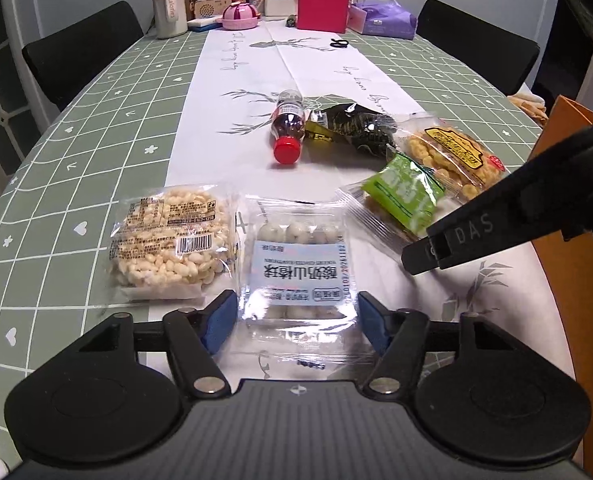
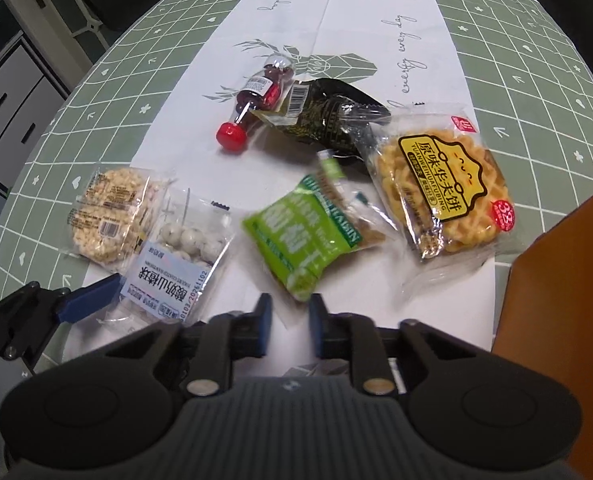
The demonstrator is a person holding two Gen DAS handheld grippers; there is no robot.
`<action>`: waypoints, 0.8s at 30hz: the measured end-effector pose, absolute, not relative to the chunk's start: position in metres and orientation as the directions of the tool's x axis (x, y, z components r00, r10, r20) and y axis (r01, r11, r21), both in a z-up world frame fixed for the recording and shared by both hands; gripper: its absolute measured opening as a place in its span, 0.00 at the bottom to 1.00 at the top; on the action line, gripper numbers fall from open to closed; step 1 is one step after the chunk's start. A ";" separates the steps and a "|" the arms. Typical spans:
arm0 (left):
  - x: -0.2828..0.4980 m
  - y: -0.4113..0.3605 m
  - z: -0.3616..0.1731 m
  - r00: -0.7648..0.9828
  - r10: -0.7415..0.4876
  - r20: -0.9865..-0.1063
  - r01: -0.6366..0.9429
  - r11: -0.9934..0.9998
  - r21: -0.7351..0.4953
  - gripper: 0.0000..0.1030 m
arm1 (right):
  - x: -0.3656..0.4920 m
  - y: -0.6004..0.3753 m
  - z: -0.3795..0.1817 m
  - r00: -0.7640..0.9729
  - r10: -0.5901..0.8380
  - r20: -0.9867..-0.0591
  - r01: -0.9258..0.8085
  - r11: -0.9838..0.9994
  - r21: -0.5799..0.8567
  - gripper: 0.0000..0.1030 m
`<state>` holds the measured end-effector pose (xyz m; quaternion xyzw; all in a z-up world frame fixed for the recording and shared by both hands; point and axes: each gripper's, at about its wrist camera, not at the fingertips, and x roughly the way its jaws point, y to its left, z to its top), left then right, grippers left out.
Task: Organize snacks
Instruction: 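Grasp the yogurt hawthorn-ball packet with the left tool while the right tool grasps the green raisin bag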
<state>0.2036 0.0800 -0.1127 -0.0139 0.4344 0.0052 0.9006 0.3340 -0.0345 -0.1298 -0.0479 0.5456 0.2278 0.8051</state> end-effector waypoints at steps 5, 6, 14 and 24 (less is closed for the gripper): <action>0.201 0.078 -0.111 0.605 0.010 -0.796 -0.024 1.000 -0.005 0.68 | 0.327 -0.036 -0.129 0.289 0.304 -0.908 -0.443 0.883 0.155 0.00; 0.200 0.078 -0.111 0.599 0.011 -0.801 -0.026 1.000 -0.005 0.68 | 0.325 -0.036 -0.129 0.288 0.300 -0.909 -0.448 0.882 0.148 0.00; 0.185 0.083 -0.106 0.544 0.026 -0.839 -0.059 0.998 -0.007 0.68 | 0.296 -0.040 -0.112 0.276 0.297 -0.914 -0.512 0.850 0.122 0.00; 0.187 0.098 -0.108 0.551 0.057 -0.833 -0.112 0.994 -0.007 0.78 | 0.322 -0.054 -0.102 0.336 0.317 -0.887 -0.373 0.909 0.183 0.26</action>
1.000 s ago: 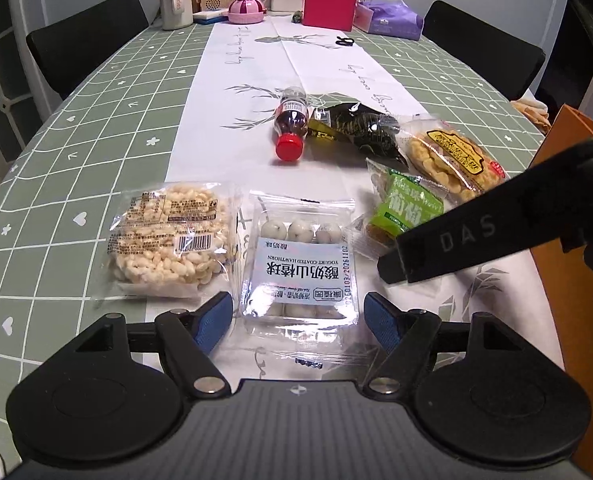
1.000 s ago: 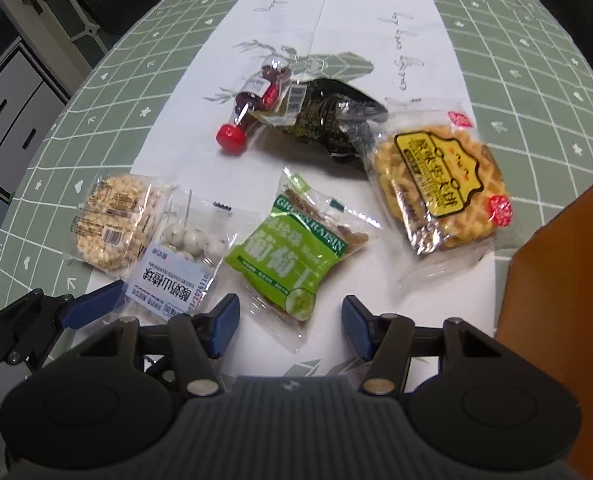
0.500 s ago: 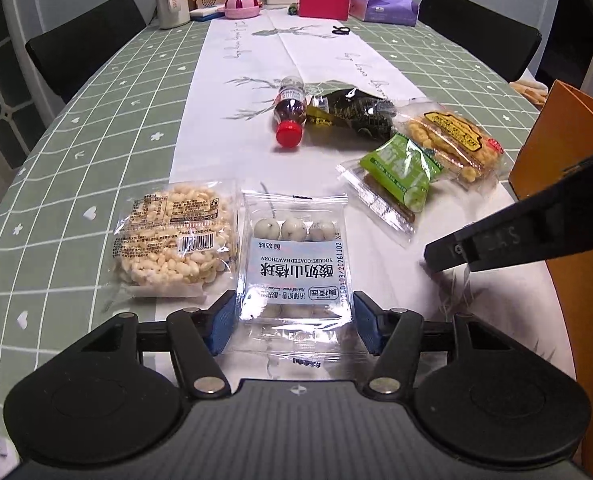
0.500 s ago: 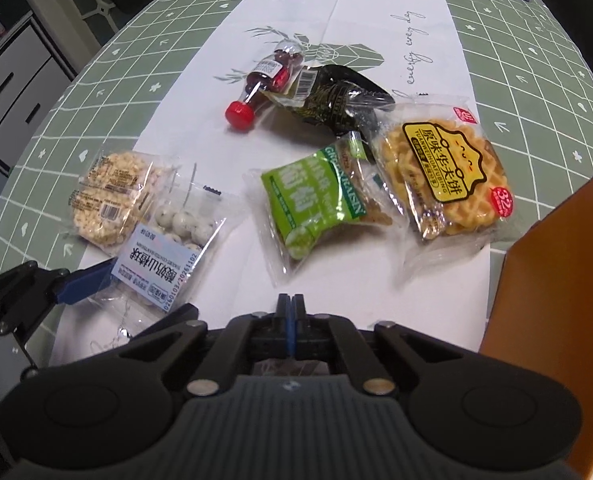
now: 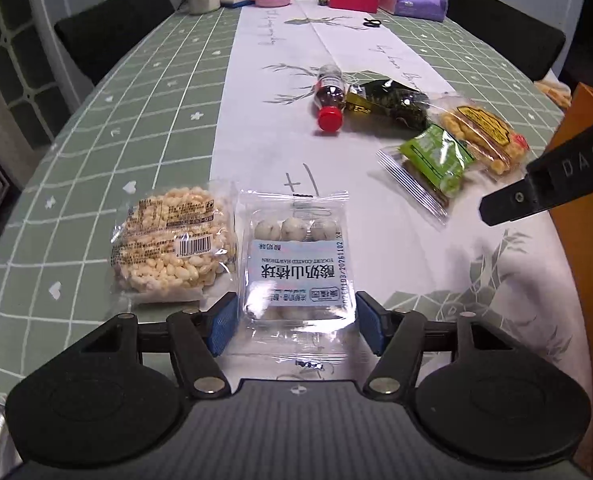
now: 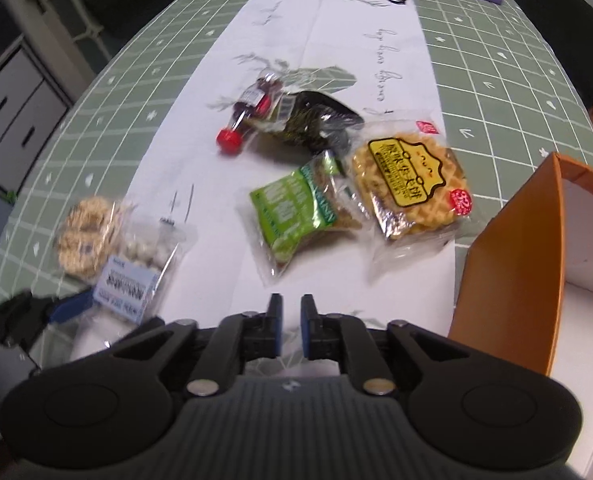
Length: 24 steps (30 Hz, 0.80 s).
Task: Organize snacks
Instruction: 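Grasp the yogurt hawthorn-ball packet with the left tool while the right tool grasps the green raisin bag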
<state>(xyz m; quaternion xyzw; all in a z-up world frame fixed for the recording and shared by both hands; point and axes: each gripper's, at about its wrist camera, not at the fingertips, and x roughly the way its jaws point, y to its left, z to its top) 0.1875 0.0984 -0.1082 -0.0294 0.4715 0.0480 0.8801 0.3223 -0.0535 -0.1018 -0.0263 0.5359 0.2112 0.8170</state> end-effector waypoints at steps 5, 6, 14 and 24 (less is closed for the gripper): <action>0.199 0.108 -0.106 0.557 0.013 -0.830 -0.136 0.988 -0.076 0.82 | 0.347 -0.051 -0.105 0.359 0.327 -0.874 -0.235 0.938 0.255 0.64; 0.202 0.108 -0.106 0.559 0.017 -0.829 -0.140 0.987 -0.074 0.82 | 0.352 -0.052 -0.107 0.357 0.333 -0.873 -0.198 0.940 0.278 0.65; 0.216 0.102 -0.110 0.567 0.058 -0.822 -0.113 0.994 -0.008 0.78 | 0.377 -0.035 -0.120 0.370 0.318 -0.873 -0.110 0.948 0.298 0.64; 0.217 0.104 -0.110 0.574 0.060 -0.816 -0.108 0.994 -0.003 0.68 | 0.379 -0.020 -0.129 0.354 0.302 -0.885 -0.190 0.950 0.248 0.53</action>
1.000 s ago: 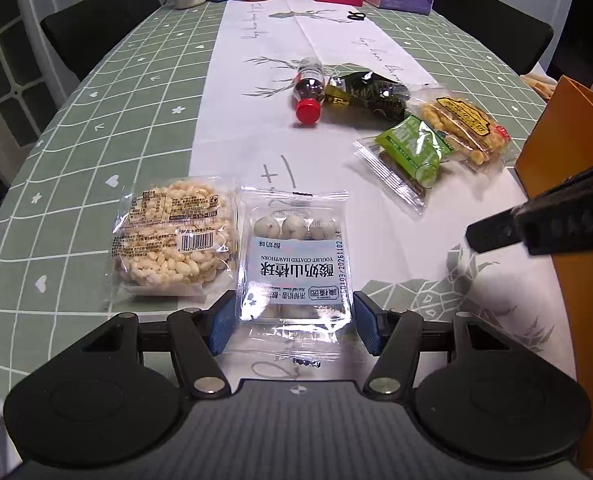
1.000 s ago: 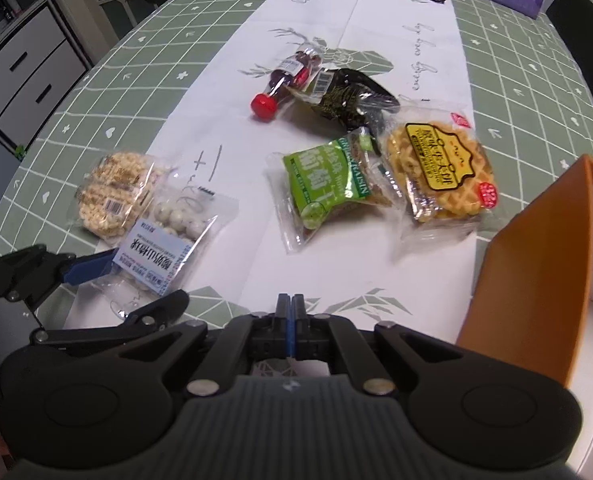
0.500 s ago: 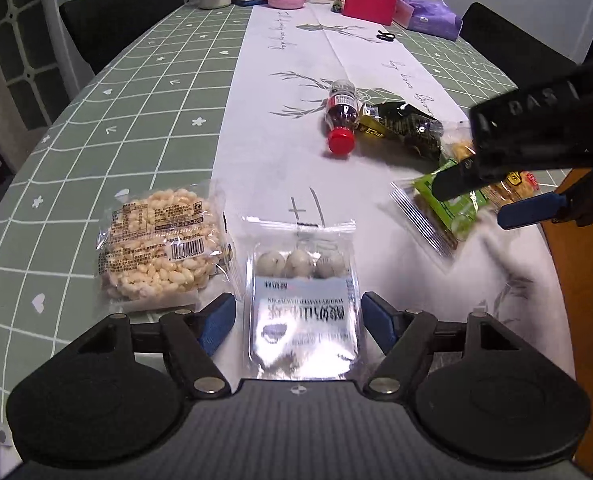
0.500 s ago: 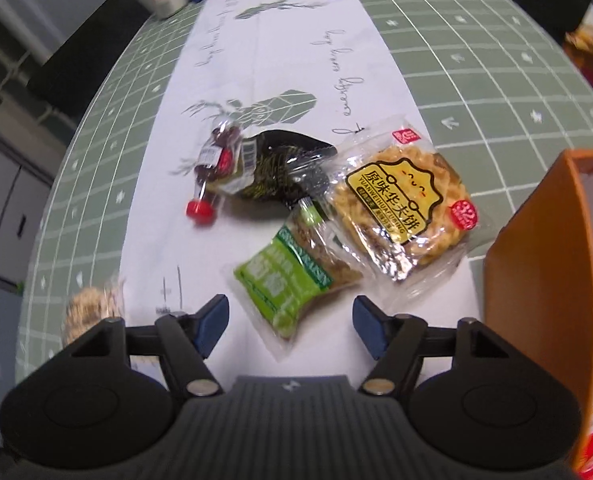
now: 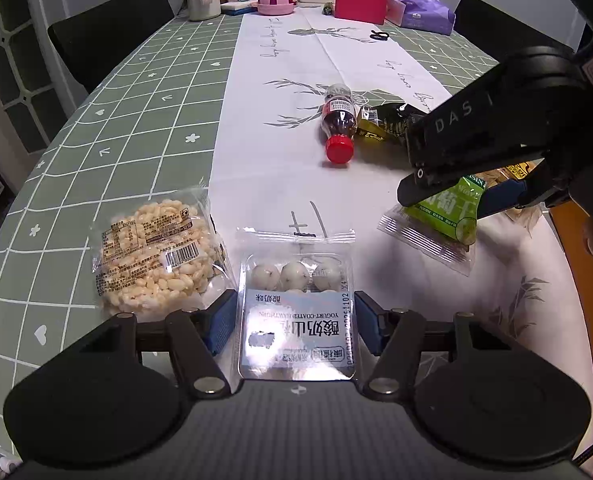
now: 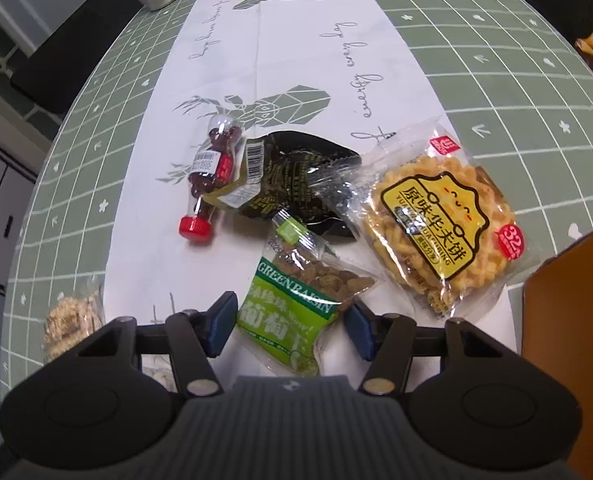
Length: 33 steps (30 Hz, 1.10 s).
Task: Organize snacks
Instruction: 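Grasp the yogurt hawthorn-ball packet with the left tool while the right tool grasps the green raisin bag, then lift both held packets and carry them over the orange box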
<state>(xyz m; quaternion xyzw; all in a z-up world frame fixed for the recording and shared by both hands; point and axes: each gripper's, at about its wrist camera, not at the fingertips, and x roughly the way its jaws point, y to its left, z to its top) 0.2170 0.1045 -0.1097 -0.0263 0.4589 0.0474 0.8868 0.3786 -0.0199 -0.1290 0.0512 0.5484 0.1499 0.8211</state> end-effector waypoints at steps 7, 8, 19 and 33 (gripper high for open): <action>0.212 0.104 -0.108 0.559 0.064 -0.827 -0.115 0.993 0.000 0.67 | 0.363 -0.018 -0.126 0.326 0.279 -0.903 -0.275 0.942 0.191 0.45; 0.211 0.104 -0.108 0.557 0.063 -0.828 -0.113 0.994 0.000 0.66 | 0.361 -0.018 -0.125 0.327 0.275 -0.904 -0.286 0.941 0.183 0.44; 0.188 0.098 -0.102 0.554 0.030 -0.832 -0.114 0.993 -0.040 0.62 | 0.319 -0.031 -0.104 0.310 0.300 -0.902 -0.376 0.910 0.174 0.37; 0.148 0.060 -0.046 0.584 0.027 -0.812 -0.028 1.000 0.013 0.62 | 0.253 -0.058 -0.043 0.366 0.328 -0.871 -0.568 0.820 0.070 0.37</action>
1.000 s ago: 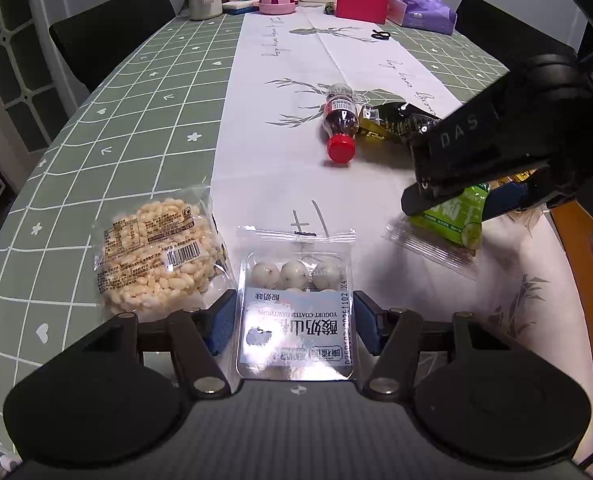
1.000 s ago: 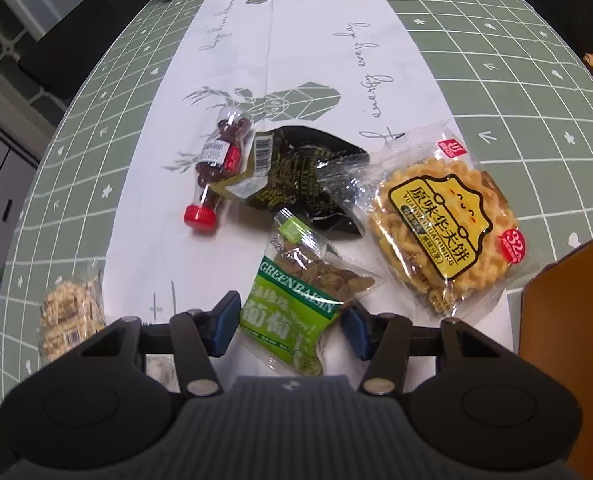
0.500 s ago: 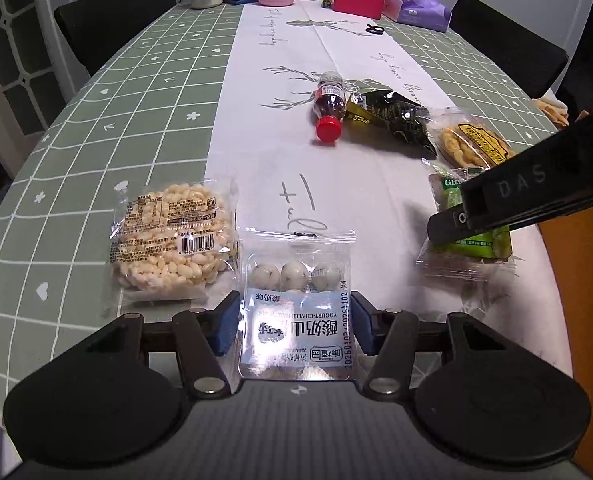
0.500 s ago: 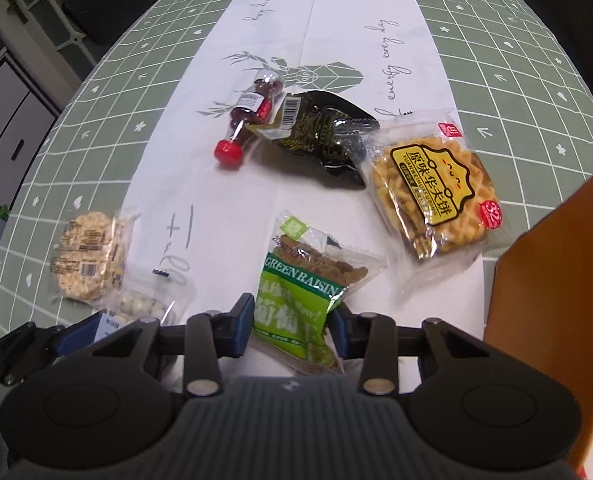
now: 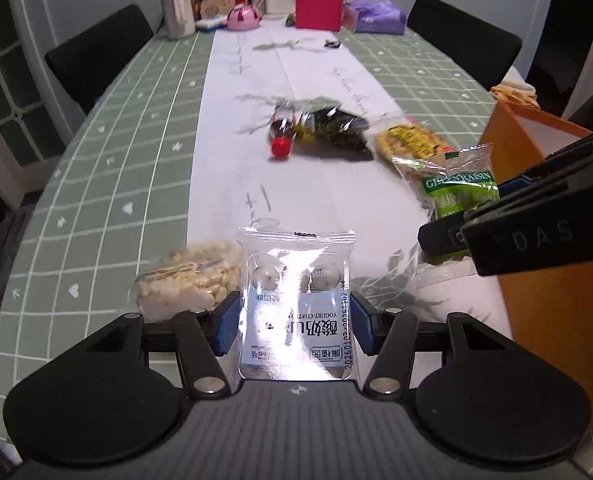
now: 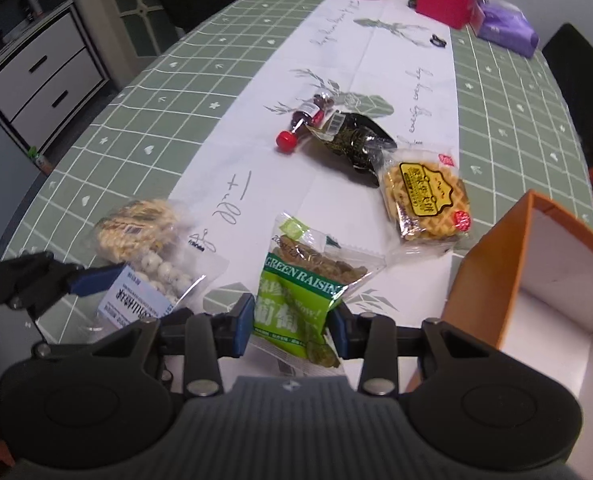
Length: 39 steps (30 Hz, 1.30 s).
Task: Organize snacks
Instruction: 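Lift both held packets and carry them over the orange box, then open both tools to drop the packets into the orange box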
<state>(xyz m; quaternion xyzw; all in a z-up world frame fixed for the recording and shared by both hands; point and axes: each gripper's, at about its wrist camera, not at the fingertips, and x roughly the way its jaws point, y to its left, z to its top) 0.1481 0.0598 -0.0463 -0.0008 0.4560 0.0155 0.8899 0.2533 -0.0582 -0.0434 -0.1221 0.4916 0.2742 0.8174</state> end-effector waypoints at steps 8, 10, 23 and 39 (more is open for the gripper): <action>0.138 0.019 -0.006 0.643 -0.029 -0.766 0.098 0.994 0.045 0.62 | 0.225 -0.099 0.002 0.442 0.341 -0.829 -0.622 0.783 -0.010 0.37; 0.137 0.008 0.003 0.652 -0.052 -0.757 0.139 0.989 0.052 0.62 | 0.223 -0.114 0.008 0.451 0.327 -0.831 -0.624 0.781 -0.032 0.37; 0.146 -0.068 0.023 0.649 -0.219 -0.729 0.400 0.913 0.082 0.62 | 0.217 -0.219 -0.005 0.459 0.249 -0.853 -0.581 0.810 -0.076 0.37; 0.178 -0.163 -0.025 0.578 -0.282 -0.766 0.691 0.669 0.274 0.63 | 0.232 -0.274 -0.056 0.442 0.169 -0.881 -0.651 0.736 -0.186 0.37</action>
